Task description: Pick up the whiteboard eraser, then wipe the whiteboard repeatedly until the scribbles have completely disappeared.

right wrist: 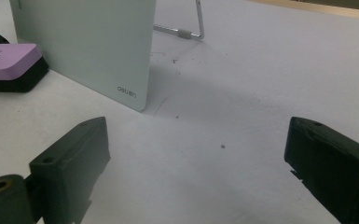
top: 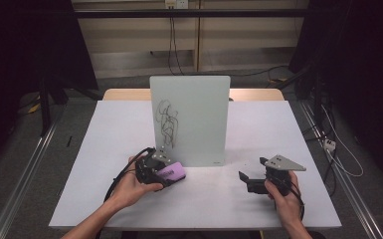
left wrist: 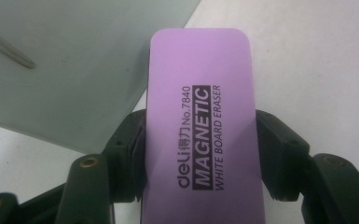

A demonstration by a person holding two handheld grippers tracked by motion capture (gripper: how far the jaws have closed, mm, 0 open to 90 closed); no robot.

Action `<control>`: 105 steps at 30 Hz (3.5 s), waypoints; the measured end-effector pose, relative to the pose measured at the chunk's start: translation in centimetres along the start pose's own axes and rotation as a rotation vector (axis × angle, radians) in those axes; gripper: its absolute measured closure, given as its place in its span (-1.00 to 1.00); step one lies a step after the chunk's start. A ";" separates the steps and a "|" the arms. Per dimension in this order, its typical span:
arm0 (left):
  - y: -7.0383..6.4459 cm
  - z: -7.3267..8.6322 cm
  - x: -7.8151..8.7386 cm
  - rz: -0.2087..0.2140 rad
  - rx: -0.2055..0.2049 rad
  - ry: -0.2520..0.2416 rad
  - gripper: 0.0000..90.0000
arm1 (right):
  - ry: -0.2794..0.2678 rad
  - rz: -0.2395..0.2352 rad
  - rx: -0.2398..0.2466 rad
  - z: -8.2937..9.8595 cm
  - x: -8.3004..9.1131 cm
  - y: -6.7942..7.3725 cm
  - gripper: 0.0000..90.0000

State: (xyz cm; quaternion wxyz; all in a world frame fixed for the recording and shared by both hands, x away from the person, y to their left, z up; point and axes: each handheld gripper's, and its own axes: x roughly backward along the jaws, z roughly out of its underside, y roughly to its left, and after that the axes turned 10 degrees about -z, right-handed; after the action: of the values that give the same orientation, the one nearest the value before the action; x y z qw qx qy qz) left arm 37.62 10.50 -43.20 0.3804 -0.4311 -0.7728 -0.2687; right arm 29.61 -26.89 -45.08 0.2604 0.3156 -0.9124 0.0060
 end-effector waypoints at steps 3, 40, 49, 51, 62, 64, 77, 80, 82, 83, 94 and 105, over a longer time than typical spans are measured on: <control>0.2 0.3 0.4 -0.006 0.001 -0.016 -0.09 | -0.002 -0.001 0.001 0.0 0.0 0.0 -0.84; 1.4 1.6 4.4 -0.082 0.121 -0.323 -0.09 | -0.004 0.004 -0.017 -0.1 -0.2 -0.2 -0.84; 1.4 1.1 5.3 -0.111 0.104 -0.359 -0.09 | -0.003 0.002 -0.007 0.0 0.0 -0.1 -0.84; 1.4 0.9 5.5 -0.129 0.098 -0.363 -0.09 | -0.005 0.005 -0.012 0.1 0.2 -0.2 -0.84; 1.7 -0.2 7.5 -0.164 0.065 -0.403 -0.09 | -0.006 0.003 -0.005 0.0 0.0 -0.1 -0.84; 1.9 -0.4 7.9 -0.176 0.060 -0.406 -0.09 | -0.003 0.003 -0.004 0.0 0.0 -0.1 -0.84; 3.4 -3.0 9.6 -0.232 0.011 -0.425 -0.09 | -0.001 -0.001 -0.009 0.0 -0.1 -0.1 -0.84; 3.7 -3.7 10.1 -0.249 0.006 -0.431 -0.09 | -0.003 -0.001 -0.006 0.0 -0.1 -0.2 -0.84; 3.9 -4.1 10.2 -0.255 0.006 -0.434 -0.09 | -0.002 -0.001 -0.007 0.0 -0.1 -0.2 -0.84; 3.9 -4.3 10.3 -0.258 0.002 -0.437 -0.09 | -0.002 -0.001 -0.008 0.0 -0.1 -0.2 -0.84; 4.8 -6.6 11.4 -0.314 -0.039 -0.469 -0.09 | -0.004 -0.002 -0.007 0.0 -0.1 -0.2 -0.84; 6.5 -8.4 11.5 -0.306 -0.074 -0.477 -0.09 | -0.003 -0.007 -0.012 0.0 -0.1 -0.2 -0.84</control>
State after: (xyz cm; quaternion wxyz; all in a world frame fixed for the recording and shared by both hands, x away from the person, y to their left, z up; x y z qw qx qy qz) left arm 42.33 12.74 -28.47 0.1268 -0.3742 -0.8862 -0.2420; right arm 29.75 -27.01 -45.16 0.2610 0.3172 -0.9117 -0.0007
